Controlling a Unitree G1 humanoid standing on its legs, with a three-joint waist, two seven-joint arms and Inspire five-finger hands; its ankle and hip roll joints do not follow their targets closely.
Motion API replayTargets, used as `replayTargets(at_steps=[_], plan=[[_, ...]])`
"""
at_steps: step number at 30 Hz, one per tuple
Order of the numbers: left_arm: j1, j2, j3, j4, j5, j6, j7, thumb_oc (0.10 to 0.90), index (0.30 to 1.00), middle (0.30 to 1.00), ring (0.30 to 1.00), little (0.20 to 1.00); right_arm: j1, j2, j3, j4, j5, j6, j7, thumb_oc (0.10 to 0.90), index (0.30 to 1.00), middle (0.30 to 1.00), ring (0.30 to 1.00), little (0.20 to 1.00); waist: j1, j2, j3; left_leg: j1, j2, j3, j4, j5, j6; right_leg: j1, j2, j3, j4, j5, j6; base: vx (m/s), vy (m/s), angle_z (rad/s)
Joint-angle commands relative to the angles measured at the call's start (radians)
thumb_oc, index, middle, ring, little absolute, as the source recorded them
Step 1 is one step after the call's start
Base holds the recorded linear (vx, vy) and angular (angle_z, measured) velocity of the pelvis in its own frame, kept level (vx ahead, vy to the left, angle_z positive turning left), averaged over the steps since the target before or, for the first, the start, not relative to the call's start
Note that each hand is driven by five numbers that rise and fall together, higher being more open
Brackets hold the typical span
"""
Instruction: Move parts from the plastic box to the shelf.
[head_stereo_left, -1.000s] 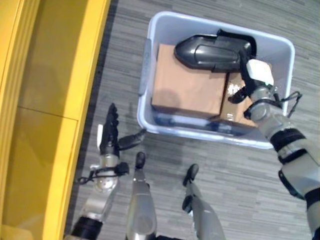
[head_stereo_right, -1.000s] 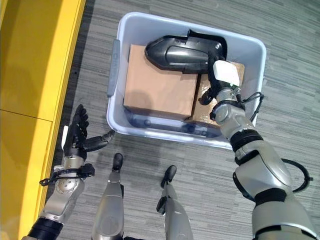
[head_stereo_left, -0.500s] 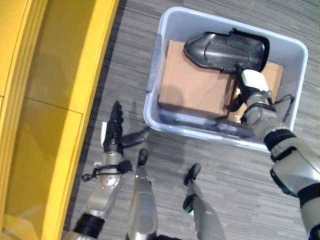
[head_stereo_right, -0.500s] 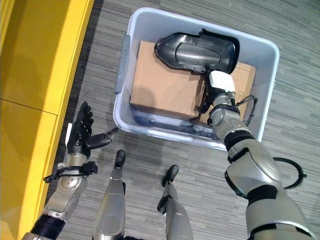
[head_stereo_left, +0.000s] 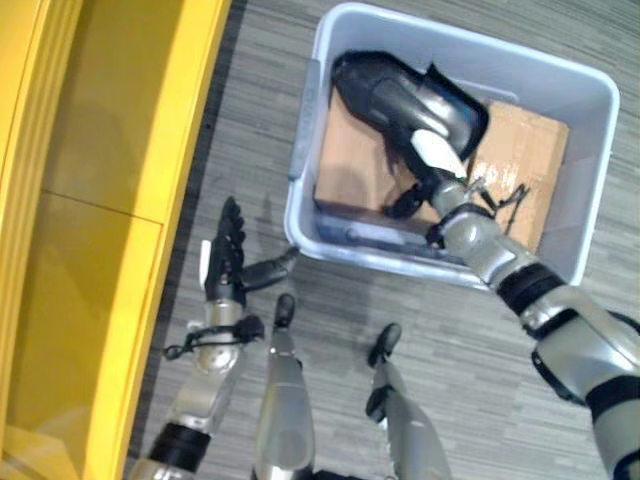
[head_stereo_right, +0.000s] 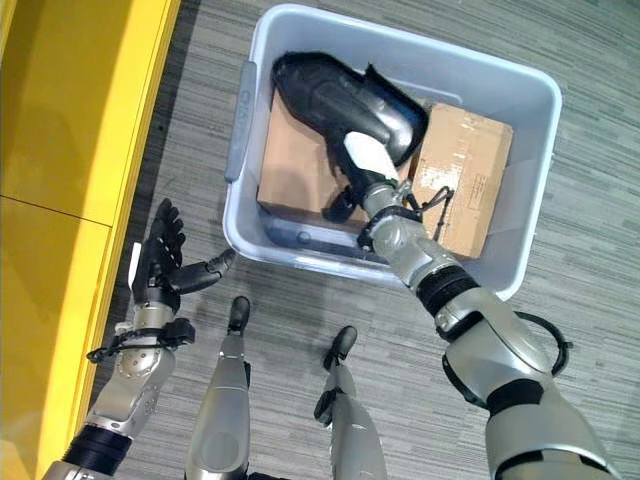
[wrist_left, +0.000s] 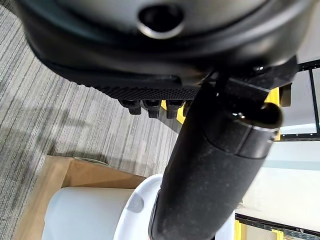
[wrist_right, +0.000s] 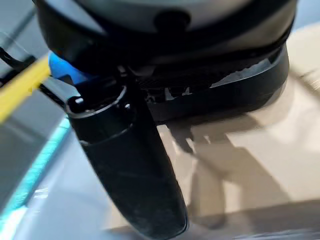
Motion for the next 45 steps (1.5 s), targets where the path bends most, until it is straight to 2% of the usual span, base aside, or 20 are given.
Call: replayTargets(at_steps=[1,3,9,14,24,27,32,33,34,42,45], plan=[[0.002,0.033,0.011,-0.115,0.036,-0.074,0.028,0.9,1.0,1.0,1.0,1.0,-0.092,-0.038,-0.048,-0.083,0.095,-0.084,-0.018,0.9,1.0,1.0,1.0,1.0,0.009,-0.01,-0.017,0.101,0.043,0.0,-0.09,0.009,-0.004,0.077,-0.134,0.017,0.03,-0.005,0.083,0.0,0.0,0.0],[0.021,0.045,0.03,-0.127,0.041,-0.067,0.033,0.9,1.0,1.0,1.0,1.0,-0.061,-0.017,-0.081,-0.205,0.198,-0.109,0.007,0.9,1.0,1.0,1.0,1.0,0.004,-0.026,-0.017,0.108,0.046,0.008,-0.094,0.007,-0.006,0.076,-0.132,0.018,0.03,-0.004,0.081,0.0,0.0,0.0],[0.042,0.057,0.056,-0.137,0.04,-0.06,0.036,0.9,1.0,1.0,1.0,1.0,-0.019,0.012,-0.126,-0.324,0.371,-0.14,0.038,0.9,1.0,1.0,1.0,1.0,-0.003,-0.044,-0.017,0.115,0.048,0.015,-0.099,0.006,-0.008,0.08,-0.132,0.018,0.027,-0.003,0.078,0.0,0.0,0.0],[0.066,0.064,0.076,-0.153,0.04,-0.054,0.037,0.9,1.0,1.0,1.0,1.0,0.035,-0.001,-0.181,-0.44,0.5,-0.167,0.041,0.9,1.0,1.0,1.0,1.0,-0.012,-0.06,-0.017,0.128,0.052,0.022,-0.103,0.004,-0.011,0.084,-0.128,0.021,0.026,-0.002,0.077,0.0,0.0,0.0],[0.102,0.072,0.106,-0.183,0.043,-0.038,0.041,0.9,1.0,1.0,1.0,1.0,0.146,-0.078,-0.309,-0.609,0.609,-0.218,0.027,0.9,1.0,1.0,1.0,1.0,-0.036,-0.085,-0.017,0.153,0.052,0.032,-0.111,0.002,-0.013,0.1,-0.122,0.022,0.025,-0.003,0.077,0.0,0.0,0.0],[0.112,0.075,0.112,-0.194,0.047,-0.036,0.036,0.9,1.0,1.0,1.0,1.0,0.165,-0.111,-0.351,-0.639,0.571,-0.222,0.004,0.9,1.0,1.0,1.0,1.0,-0.042,-0.09,-0.017,0.162,0.053,0.034,-0.113,0.001,-0.013,0.106,-0.122,0.023,0.026,-0.004,0.077,0.0,0.0,-0.06],[0.112,0.08,0.118,-0.206,0.059,-0.051,0.038,0.9,1.0,1.0,1.0,1.0,0.111,-0.174,-0.394,-0.592,0.348,-0.198,-0.107,0.9,1.0,1.0,1.0,1.0,-0.042,-0.087,-0.017,0.174,0.055,0.034,-0.116,-0.003,-0.014,0.118,-0.121,0.021,0.026,-0.008,0.079,0.0,-0.002,-0.01],[0.109,0.081,0.116,-0.207,0.065,-0.059,0.04,0.9,1.0,1.0,1.0,1.0,0.063,-0.216,-0.377,-0.56,0.223,-0.17,-0.141,0.9,1.0,1.0,1.0,1.0,-0.038,-0.087,-0.017,0.177,0.055,0.034,-0.117,-0.002,-0.013,0.121,-0.12,0.022,0.026,-0.01,0.08,0.0,0.0,0.0],[0.106,0.08,0.116,-0.208,0.07,-0.062,0.041,0.9,1.0,1.0,1.0,1.0,0.039,-0.234,-0.361,-0.541,0.185,-0.161,-0.151,0.9,1.0,1.0,1.0,1.0,-0.037,-0.086,-0.017,0.178,0.055,0.033,-0.117,-0.002,-0.014,0.122,-0.12,0.021,0.027,-0.01,0.08,0.0,0.0,0.0],[0.1,0.085,0.104,-0.226,0.092,-0.079,0.042,0.9,1.0,1.0,1.0,1.0,-0.136,-0.377,-0.189,-0.375,-0.042,-0.107,-0.176,0.9,1.0,1.0,1.0,1.0,-0.027,-0.083,-0.017,0.171,0.06,0.028,-0.124,-0.001,-0.014,0.118,-0.118,0.016,0.026,-0.009,0.081,0.0,-0.001,0.01],[0.1,0.089,0.101,-0.229,0.097,-0.085,0.044,0.9,1.0,1.0,1.0,1.0,-0.195,-0.402,-0.117,-0.323,-0.102,-0.095,-0.178,0.9,1.0,1.0,1.0,1.0,-0.025,-0.081,-0.017,0.165,0.062,0.026,-0.127,0.001,-0.013,0.114,-0.117,0.015,0.025,-0.009,0.081,0.0,-0.004,0.07]])
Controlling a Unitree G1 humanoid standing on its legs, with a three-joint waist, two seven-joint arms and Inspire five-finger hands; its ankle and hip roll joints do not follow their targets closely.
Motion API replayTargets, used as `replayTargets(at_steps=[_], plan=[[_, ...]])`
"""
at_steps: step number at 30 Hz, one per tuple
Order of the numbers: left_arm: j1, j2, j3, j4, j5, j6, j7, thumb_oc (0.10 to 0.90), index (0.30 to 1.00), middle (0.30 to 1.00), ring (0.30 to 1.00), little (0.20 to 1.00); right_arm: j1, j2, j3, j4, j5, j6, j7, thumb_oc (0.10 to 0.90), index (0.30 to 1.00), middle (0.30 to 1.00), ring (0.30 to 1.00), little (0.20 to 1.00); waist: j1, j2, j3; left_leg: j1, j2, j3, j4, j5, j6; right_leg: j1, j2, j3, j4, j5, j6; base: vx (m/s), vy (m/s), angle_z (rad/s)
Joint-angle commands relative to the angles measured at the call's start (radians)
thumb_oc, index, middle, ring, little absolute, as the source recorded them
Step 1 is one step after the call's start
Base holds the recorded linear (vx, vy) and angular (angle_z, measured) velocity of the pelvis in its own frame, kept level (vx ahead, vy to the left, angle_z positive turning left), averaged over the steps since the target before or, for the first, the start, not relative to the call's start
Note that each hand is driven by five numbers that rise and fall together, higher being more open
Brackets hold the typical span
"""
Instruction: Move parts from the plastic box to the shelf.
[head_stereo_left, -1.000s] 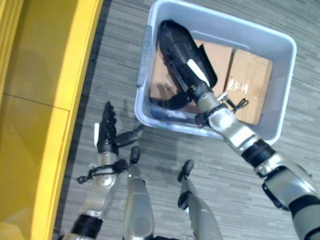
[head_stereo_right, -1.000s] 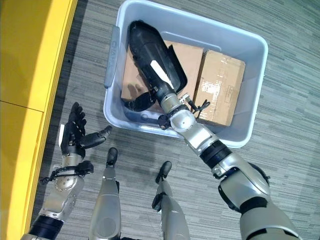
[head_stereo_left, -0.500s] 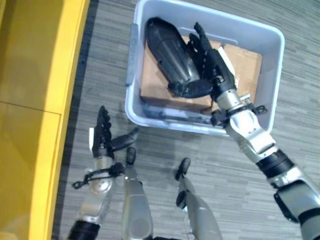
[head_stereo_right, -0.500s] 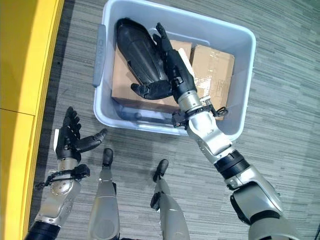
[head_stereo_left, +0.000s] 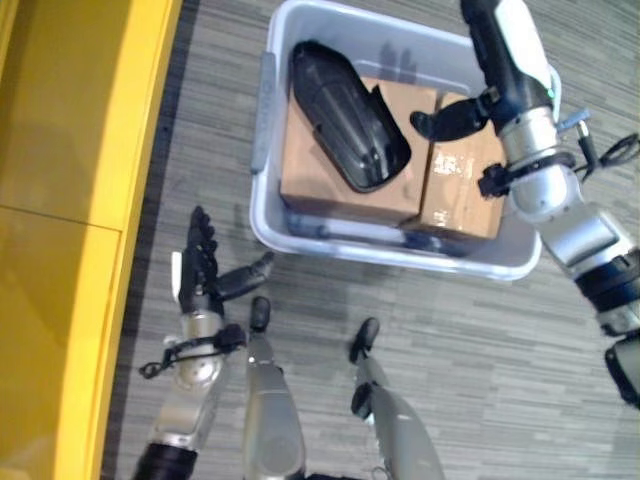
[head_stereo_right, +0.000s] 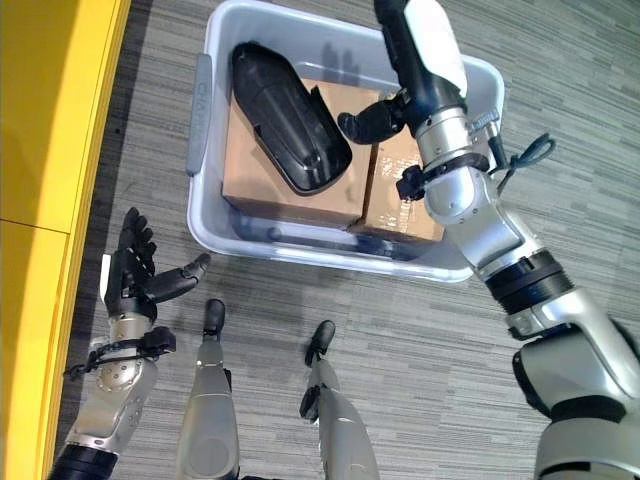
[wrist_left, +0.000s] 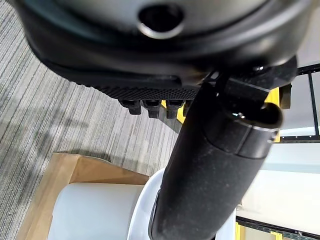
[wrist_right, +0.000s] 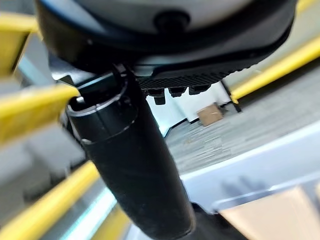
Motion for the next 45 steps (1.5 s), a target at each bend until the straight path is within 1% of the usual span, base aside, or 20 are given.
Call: replayTargets(at_steps=[1,4,5,9,11,12,15,16,22,27,33,36,38,39,40,42,43,45], plan=[[-0.003,0.087,0.007,-0.149,0.078,-0.113,0.009,0.9,1.0,1.0,1.0,1.0,-0.208,-0.082,0.023,0.021,-0.102,-0.022,-0.064,0.9,1.0,1.0,1.0,1.0,0.043,-0.031,-0.013,0.122,0.026,0.024,-0.055,-0.057,0.008,0.101,-0.155,0.013,0.024,-0.026,0.094,0.0,-0.005,0.04],[-0.008,0.087,0.001,-0.147,0.078,-0.116,0.01,0.9,1.0,1.0,1.0,1.0,-0.245,-0.081,0.06,0.076,-0.127,-0.016,-0.071,0.9,1.0,1.0,1.0,1.0,0.045,-0.027,-0.013,0.113,0.026,0.02,-0.055,-0.055,0.008,0.096,-0.154,0.01,0.025,-0.026,0.095,0.0,0.0,0.0],[-0.006,0.092,-0.005,-0.143,0.074,-0.119,0.007,0.9,1.0,1.0,1.0,1.0,-0.278,-0.087,0.105,0.126,-0.176,-0.001,-0.075,0.9,1.0,1.0,1.0,1.0,0.053,-0.028,-0.013,0.104,0.028,0.017,-0.054,-0.054,0.008,0.091,-0.154,0.008,0.025,-0.025,0.096,0.0,0.0,0.0],[-0.006,0.096,-0.007,-0.141,0.076,-0.12,0.009,0.9,1.0,1.0,1.0,1.0,-0.349,-0.089,0.188,0.193,-0.251,0.021,-0.081,0.9,1.0,1.0,1.0,1.0,0.057,-0.024,-0.013,0.085,0.032,0.011,-0.054,-0.051,0.01,0.081,-0.151,0.005,0.022,-0.024,0.096,0.0,0.0,0.06],[-0.007,0.096,-0.005,-0.141,0.077,-0.119,0.009,0.9,1.0,1.0,1.0,1.0,-0.362,-0.087,0.204,0.203,-0.266,0.025,-0.08,0.9,1.0,1.0,1.0,1.0,0.056,-0.023,-0.013,0.081,0.032,0.009,-0.054,-0.05,0.01,0.078,-0.151,0.004,0.022,-0.023,0.096,0.0,-0.002,0.06],[-0.008,0.103,-0.004,-0.139,0.078,-0.123,0.011,0.9,1.0,1.0,1.0,1.0,-0.385,-0.088,0.24,0.217,-0.303,0.031,-0.079,0.9,1.0,1.0,1.0,1.0,0.06,-0.025,-0.013,0.075,0.032,0.007,-0.056,-0.048,0.011,0.076,-0.15,0.002,0.02,-0.023,0.096,0.01,-0.002,0.04],[-0.012,0.103,-0.005,-0.137,0.079,-0.123,0.012,0.9,1.0,1.0,1.0,1.0,-0.41,-0.083,0.277,0.225,-0.339,0.038,-0.077,0.9,1.0,1.0,1.0,1.0,0.061,-0.025,-0.013,0.068,0.032,0.004,-0.055,-0.047,0.011,0.072,-0.15,0.0,0.021,-0.023,0.096,0.0,0.0,0.0],[-0.012,0.109,-0.006,-0.14,0.083,-0.123,0.013,0.9,1.0,1.0,1.0,1.0,-0.433,-0.078,0.311,0.237,-0.377,0.043,-0.075,0.9,1.0,1.0,1.0,1.0,0.065,-0.025,-0.013,0.061,0.033,0.002,-0.056,-0.046,0.011,0.069,-0.149,-0.001,0.02,-0.022,0.097,0.0,0.0,0.0],[-0.012,0.117,-0.009,-0.137,0.083,-0.127,0.012,0.9,1.0,1.0,1.0,1.0,-0.5,-0.052,0.407,0.289,-0.452,0.058,-0.067,0.9,1.0,1.0,1.0,1.0,0.071,-0.031,-0.013,0.038,0.037,-0.004,-0.055,-0.044,0.009,0.055,-0.147,-0.009,0.017,-0.021,0.096,0.0,-0.002,0.03],[-0.018,0.124,-0.015,-0.133,0.08,-0.134,0.016,0.9,1.0,1.0,1.0,1.0,-0.545,-0.017,0.48,0.359,-0.474,0.061,-0.054,0.9,1.0,1.0,1.0,1.0,0.08,-0.038,-0.013,0.007,0.042,-0.015,-0.054,-0.041,0.008,0.036,-0.143,-0.018,0.016,-0.019,0.095,0.0,0.0,0.0],[-0.03,0.129,-0.021,-0.125,0.069,-0.137,0.018,0.9,1.0,1.0,1.0,1.0,-0.565,0.028,0.513,0.401,-0.477,0.062,-0.045,0.9,1.0,1.0,1.0,1.0,0.089,-0.041,-0.013,-0.022,0.045,-0.025,-0.054,-0.039,0.008,0.02,-0.142,-0.023,0.015,-0.016,0.093,0.01,0.0,0.06],[-0.035,0.132,-0.025,-0.125,0.061,-0.142,0.018,0.9,1.0,1.0,1.0,1.0,-0.566,0.057,0.538,0.461,-0.482,0.064,-0.035,0.9,1.0,1.0,1.0,1.0,0.093,-0.04,-0.013,-0.038,0.049,-0.031,-0.055,-0.037,0.008,0.009,-0.141,-0.027,0.016,-0.015,0.093,0.0,0.0,0.0],[-0.034,0.133,-0.026,-0.126,0.059,-0.143,0.017,0.9,1.0,1.0,1.0,1.0,-0.568,0.062,0.549,0.484,-0.487,0.064,-0.033,0.9,1.0,1.0,1.0,1.0,0.094,-0.04,-0.013,-0.043,0.05,-0.032,-0.054,-0.037,0.008,0.006,-0.141,-0.029,0.016,-0.015,0.092,0.0,0.0,0.0],[-0.032,0.135,-0.027,-0.126,0.054,-0.146,0.015,0.9,1.0,1.0,1.0,1.0,-0.579,0.066,0.589,0.516,-0.52,0.072,-0.026,0.9,1.0,1.0,1.0,1.0,0.098,-0.04,-0.013,-0.05,0.052,-0.035,-0.054,-0.036,0.007,0.004,-0.14,-0.032,0.015,-0.014,0.092,0.01,-0.007,0.04],[-0.032,0.139,-0.029,-0.128,0.053,-0.149,0.013,0.9,1.0,1.0,1.0,1.0,-0.574,0.07,0.6,0.537,-0.528,0.07,-0.022,0.9,1.0,1.0,1.0,1.0,0.099,-0.038,-0.013,-0.054,0.053,-0.037,-0.053,-0.037,0.006,0.0,-0.139,-0.034,0.016,-0.014,0.092,0.02,-0.007,0.05],[-0.034,0.138,-0.037,-0.129,0.046,-0.151,0.013,0.9,1.0,1.0,1.0,1.0,-0.546,0.083,0.587,0.603,-0.516,0.07,-0.016,0.9,1.0,1.0,1.0,1.0,0.105,-0.03,-0.013,-0.069,0.054,-0.044,-0.051,-0.036,0.006,-0.007,-0.139,-0.039,0.015,-0.013,0.091,0.02,-0.004,0.06],[-0.039,0.137,-0.04,-0.13,0.044,-0.156,0.013,0.9,1.0,1.0,1.0,1.0,-0.532,0.09,0.601,0.664,-0.527,0.075,-0.01,0.9,1.0,1.0,1.0,1.0,0.109,-0.022,-0.013,-0.084,0.055,-0.048,-0.051,-0.034,0.006,-0.016,-0.139,-0.042,0.014,-0.012,0.091,0.02,-0.005,0.07],[-0.044,0.134,-0.044,-0.126,0.044,-0.158,0.012,0.9,1.0,1.0,1.0,1.0,-0.517,0.092,0.591,0.696,-0.524,0.079,-0.004,0.9,1.0,1.0,1.0,1.0,0.112,-0.016,-0.013,-0.093,0.054,-0.052,-0.052,-0.033,0.006,-0.022,-0.139,-0.046,0.011,-0.011,0.09,0.02,-0.002,0.08]])
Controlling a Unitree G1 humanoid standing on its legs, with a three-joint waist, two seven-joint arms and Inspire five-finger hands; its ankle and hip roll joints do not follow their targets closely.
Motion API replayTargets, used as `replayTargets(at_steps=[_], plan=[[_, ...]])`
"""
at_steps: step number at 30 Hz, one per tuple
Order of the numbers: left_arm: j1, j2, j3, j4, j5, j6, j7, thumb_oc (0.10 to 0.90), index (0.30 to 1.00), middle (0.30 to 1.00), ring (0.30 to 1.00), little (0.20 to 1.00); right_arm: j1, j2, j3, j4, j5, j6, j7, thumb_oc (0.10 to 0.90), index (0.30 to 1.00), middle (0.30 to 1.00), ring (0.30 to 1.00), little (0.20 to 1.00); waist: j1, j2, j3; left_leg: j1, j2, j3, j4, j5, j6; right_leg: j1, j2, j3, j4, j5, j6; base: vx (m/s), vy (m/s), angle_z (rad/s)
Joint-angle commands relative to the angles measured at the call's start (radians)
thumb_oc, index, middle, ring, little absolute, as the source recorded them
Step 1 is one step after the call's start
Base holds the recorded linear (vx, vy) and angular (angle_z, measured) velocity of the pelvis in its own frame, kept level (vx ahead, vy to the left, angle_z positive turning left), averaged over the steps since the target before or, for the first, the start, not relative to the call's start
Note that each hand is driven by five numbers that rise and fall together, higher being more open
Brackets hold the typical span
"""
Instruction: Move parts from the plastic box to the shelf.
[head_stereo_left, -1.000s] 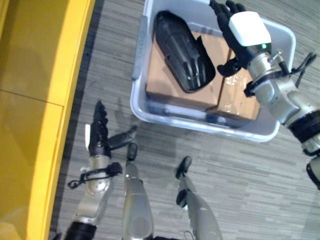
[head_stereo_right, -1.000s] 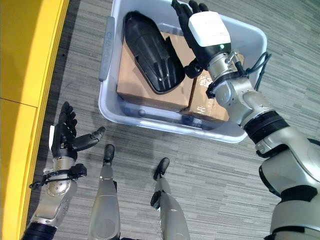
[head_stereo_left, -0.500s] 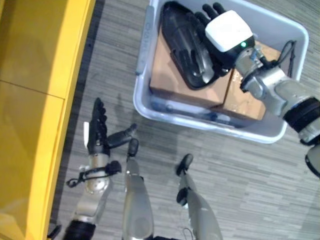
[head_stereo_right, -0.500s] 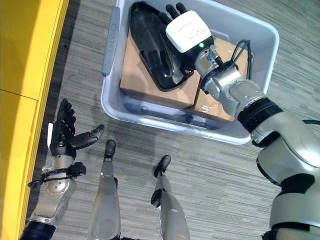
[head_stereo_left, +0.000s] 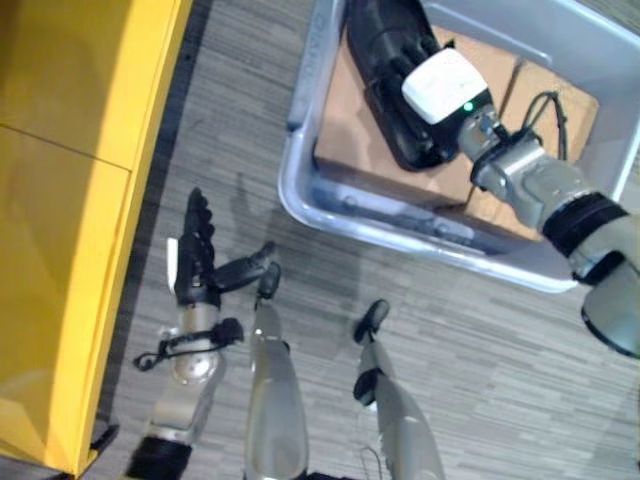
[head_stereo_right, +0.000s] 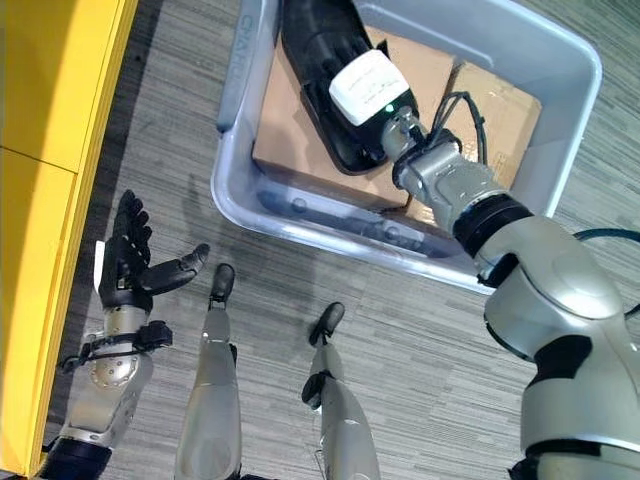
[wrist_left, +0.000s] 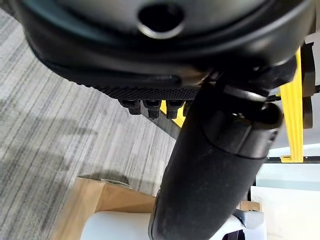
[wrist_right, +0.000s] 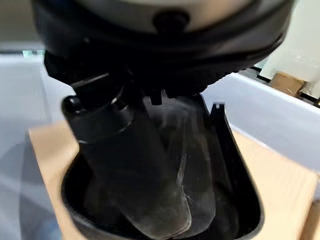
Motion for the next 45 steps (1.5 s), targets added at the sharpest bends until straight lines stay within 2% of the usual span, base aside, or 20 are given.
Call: replayTargets(at_steps=[1,9,14,15,16,17,23,29,39,45], plan=[[-0.022,0.077,-0.031,-0.117,0.019,-0.111,0.013,0.9,1.0,1.0,1.0,1.0,-0.14,-0.097,0.021,0.069,-0.013,0.037,-0.016,0.9,1.0,1.0,1.0,1.0,0.038,0.003,-0.002,0.132,0.042,0.032,-0.09,-0.052,0.016,0.139,-0.154,0.013,0.011,-0.018,0.096,0.02,0.004,0.09],[-0.048,0.069,-0.052,-0.115,0.018,-0.114,0.006,0.9,1.0,1.0,1.0,1.0,-0.06,-0.104,-0.031,0.137,-0.001,0.047,-0.005,0.9,1.0,1.0,1.0,1.0,0.051,0.025,-0.002,0.113,0.04,0.026,-0.088,-0.053,0.019,0.131,-0.161,0.006,0.006,-0.015,0.096,0.01,0.001,0.03],[-0.057,0.051,-0.063,-0.105,0.017,-0.109,0.017,0.9,1.0,1.0,1.0,1.0,0.029,-0.09,-0.151,0.18,0.052,0.067,-0.025,0.9,1.0,1.0,1.0,1.0,0.057,0.045,-0.002,0.123,0.045,0.03,-0.093,-0.059,0.02,0.133,-0.155,0.012,0.004,-0.016,0.097,0.0,0.0,0.0],[-0.062,0.053,-0.062,-0.104,0.017,-0.109,0.017,0.9,1.0,1.0,1.0,1.0,0.024,-0.092,-0.152,0.18,0.051,0.067,-0.025,0.9,1.0,1.0,1.0,1.0,0.054,0.041,-0.002,0.112,0.04,0.027,-0.091,-0.054,0.022,0.124,-0.159,0.01,0.005,-0.013,0.097,0.0,0.0,0.0],[-0.075,0.035,-0.077,-0.094,0.016,-0.107,0.025,0.9,1.0,1.0,1.0,1.0,0.074,-0.048,-0.256,0.205,0.134,0.07,-0.042,0.9,1.0,1.0,1.0,1.0,0.057,0.058,-0.002,0.129,0.044,0.033,-0.094,-0.061,0.024,0.134,-0.157,0.013,0.004,-0.016,0.098,0.0,0.0,0.0],[-0.08,0.036,-0.077,-0.094,0.016,-0.107,0.025,0.9,1.0,1.0,1.0,1.0,0.07,-0.049,-0.258,0.205,0.134,0.07,-0.042,0.9,1.0,1.0,1.0,1.0,0.054,0.054,-0.002,0.118,0.039,0.029,-0.092,-0.056,0.025,0.126,-0.161,0.011,0.005,-0.013,0.098,0.01,0.025,-0.04],[-0.102,0.004,-0.104,-0.081,-0.007,-0.112,0.03,0.9,1.0,1.0,1.0,1.0,0.12,0.02,-0.431,0.231,0.323,0.057,-0.059,0.9,1.0,1.0,1.0,1.0,0.054,0.081,-0.002,0.131,0.033,0.033,-0.093,-0.058,0.032,0.132,-0.165,0.016,0.008,-0.015,0.101,0.0,0.011,-0.03],[-0.118,-0.018,-0.138,-0.063,-0.032,-0.107,0.012,0.9,1.0,1.0,1.0,1.0,0.167,0.091,-0.604,0.323,0.508,0.075,-0.047,0.9,1.0,1.0,1.0,1.0,0.074,0.116,-0.002,0.159,0.031,0.04,-0.091,-0.069,0.037,0.16,-0.165,0.015,0.007,-0.022,0.102,0.0,0.001,-0.01],[-0.128,-0.025,-0.145,-0.046,-0.045,-0.094,0.002,0.9,1.0,1.0,1.0,1.0,0.186,0.121,-0.71,0.34,0.662,0.078,-0.033,0.9,1.0,1.0,1.0,1.0,0.084,0.124,-0.002,0.168,0.022,0.039,-0.093,-0.064,0.042,0.171,-0.172,0.012,0.009,-0.023,0.1,0.0,0.002,-0.01],[-0.126,-0.036,-0.157,-0.022,-0.061,-0.07,0.007,0.9,1.0,1.0,1.0,1.0,0.225,0.188,-0.879,0.346,0.943,0.056,-0.051,0.9,1.0,1.0,1.0,1.0,0.094,0.128,-0.002,0.206,0.026,0.045,-0.099,-0.075,0.04,0.203,-0.165,0.015,0.006,-0.029,0.098,0.0,0.0,0.0]])
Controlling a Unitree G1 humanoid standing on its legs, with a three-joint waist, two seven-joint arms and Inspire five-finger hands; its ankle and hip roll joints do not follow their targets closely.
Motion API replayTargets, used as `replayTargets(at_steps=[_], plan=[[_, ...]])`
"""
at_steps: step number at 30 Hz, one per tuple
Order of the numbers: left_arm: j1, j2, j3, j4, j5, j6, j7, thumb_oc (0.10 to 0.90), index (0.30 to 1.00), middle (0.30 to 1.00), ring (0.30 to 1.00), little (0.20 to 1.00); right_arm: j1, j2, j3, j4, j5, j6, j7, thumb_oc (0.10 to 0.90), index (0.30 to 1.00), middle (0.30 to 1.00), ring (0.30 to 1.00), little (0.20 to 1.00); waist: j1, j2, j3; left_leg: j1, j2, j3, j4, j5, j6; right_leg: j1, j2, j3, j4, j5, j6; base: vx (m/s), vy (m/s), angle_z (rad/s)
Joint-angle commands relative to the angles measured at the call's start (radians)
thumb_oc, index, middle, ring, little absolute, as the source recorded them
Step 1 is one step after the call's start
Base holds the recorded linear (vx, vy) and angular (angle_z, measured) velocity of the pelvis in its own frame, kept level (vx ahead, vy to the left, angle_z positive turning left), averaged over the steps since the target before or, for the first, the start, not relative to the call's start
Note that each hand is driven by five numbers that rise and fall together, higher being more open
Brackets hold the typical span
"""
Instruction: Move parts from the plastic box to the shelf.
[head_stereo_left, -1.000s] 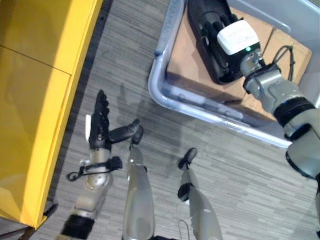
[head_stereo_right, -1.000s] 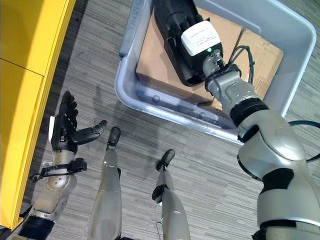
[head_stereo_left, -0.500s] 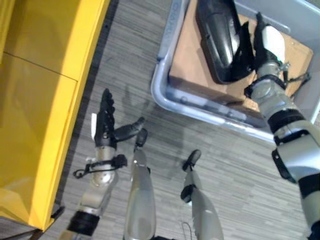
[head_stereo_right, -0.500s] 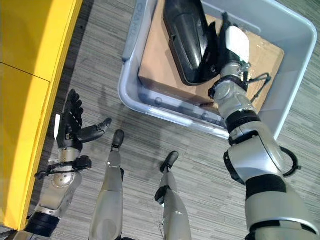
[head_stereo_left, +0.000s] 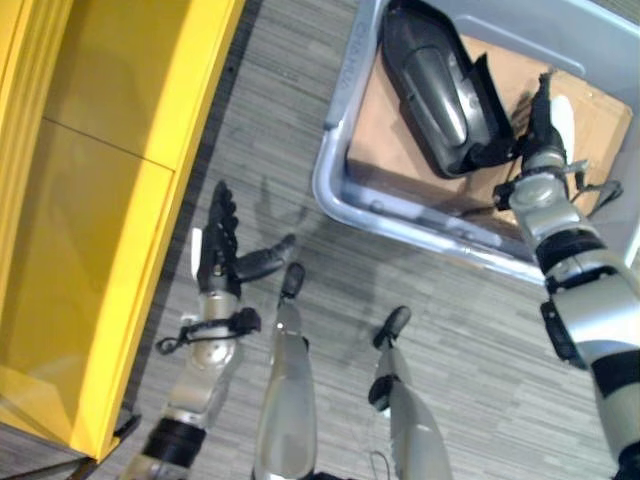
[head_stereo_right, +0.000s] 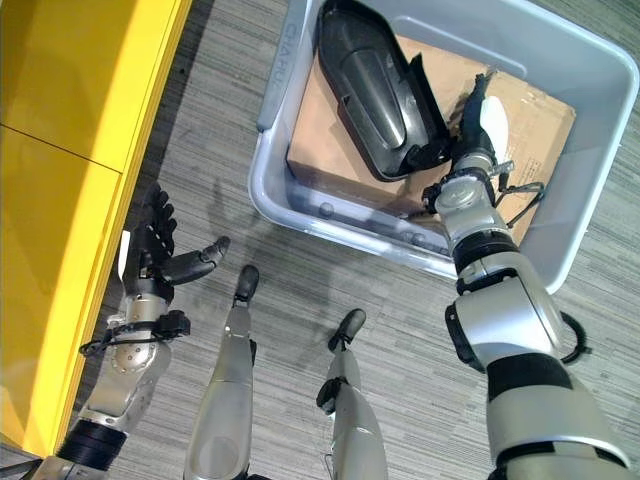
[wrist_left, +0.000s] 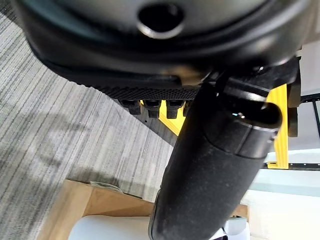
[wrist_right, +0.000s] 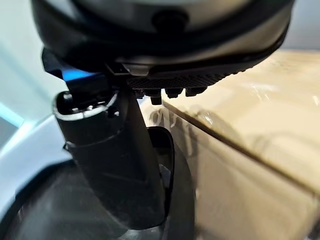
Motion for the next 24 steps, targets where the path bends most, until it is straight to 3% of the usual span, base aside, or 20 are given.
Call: replayTargets(at_steps=[1,3,10,12,17,24], plan=[[-0.032,-0.009,-0.068,-0.096,-0.012,-0.07,0.009,0.9,1.0,1.0,1.0,1.0,0.047,0.009,0.021,0.018,0.171,-0.007,-0.017,0.9,1.0,1.0,1.0,1.0,0.04,0.075,0.021,0.24,0.059,0.037,-0.181,-0.051,0.021,0.208,-0.132,-0.005,0.007,-0.047,0.095,0.0,0.0,0.0],[-0.039,-0.011,-0.074,-0.086,-0.019,-0.059,0.009,0.9,1.0,1.0,1.0,1.0,0.051,0.054,-0.026,0.005,0.273,-0.025,-0.012,0.9,1.0,1.0,1.0,1.0,0.042,0.072,0.021,0.247,0.054,0.038,-0.18,-0.052,0.023,0.215,-0.134,-0.005,0.009,-0.048,0.094,0.0,0.0,0.0],[-0.049,-0.013,-0.089,-0.08,-0.027,-0.061,0.012,0.9,1.0,1.0,1.0,1.0,0.063,0.133,-0.031,-0.012,0.311,-0.043,-0.003,0.9,1.0,1.0,1.0,1.0,0.049,0.064,0.021,0.268,0.047,0.042,-0.175,-0.053,0.026,0.235,-0.136,-0.005,0.012,-0.05,0.092,0.0,0.002,0.0],[-0.046,-0.015,-0.09,-0.08,-0.027,-0.054,0.018,0.9,1.0,1.0,1.0,1.0,0.073,0.164,-0.08,-0.019,0.408,-0.062,-0.019,0.9,1.0,1.0,1.0,1.0,0.048,0.06,0.021,0.281,0.044,0.046,-0.174,-0.055,0.028,0.245,-0.134,-0.005,0.015,-0.053,0.091,0.0,0.0,0.0],[-0.051,-0.012,-0.091,-0.079,-0.027,-0.05,0.027,0.9,1.0,1.0,1.0,1.0,0.092,0.205,-0.101,-0.074,0.5,-0.107,-0.022,0.9,1.0,1.0,1.0,1.0,0.049,0.05,0.021,0.303,0.04,0.051,-0.176,-0.056,0.03,0.264,-0.134,-0.004,0.016,-0.057,0.089,0.0,0.004,-0.01],[-0.018,0.002,-0.052,-0.09,-0.004,-0.046,0.051,0.9,1.0,1.0,1.0,1.0,0.161,0.278,-0.032,-0.267,0.446,-0.162,-0.046,0.9,1.0,1.0,1.0,1.0,0.017,0.015,0.021,0.342,0.03,0.07,-0.182,-0.055,0.032,0.286,-0.136,0.015,0.02,-0.061,0.087,-0.02,0.021,-0.05]])
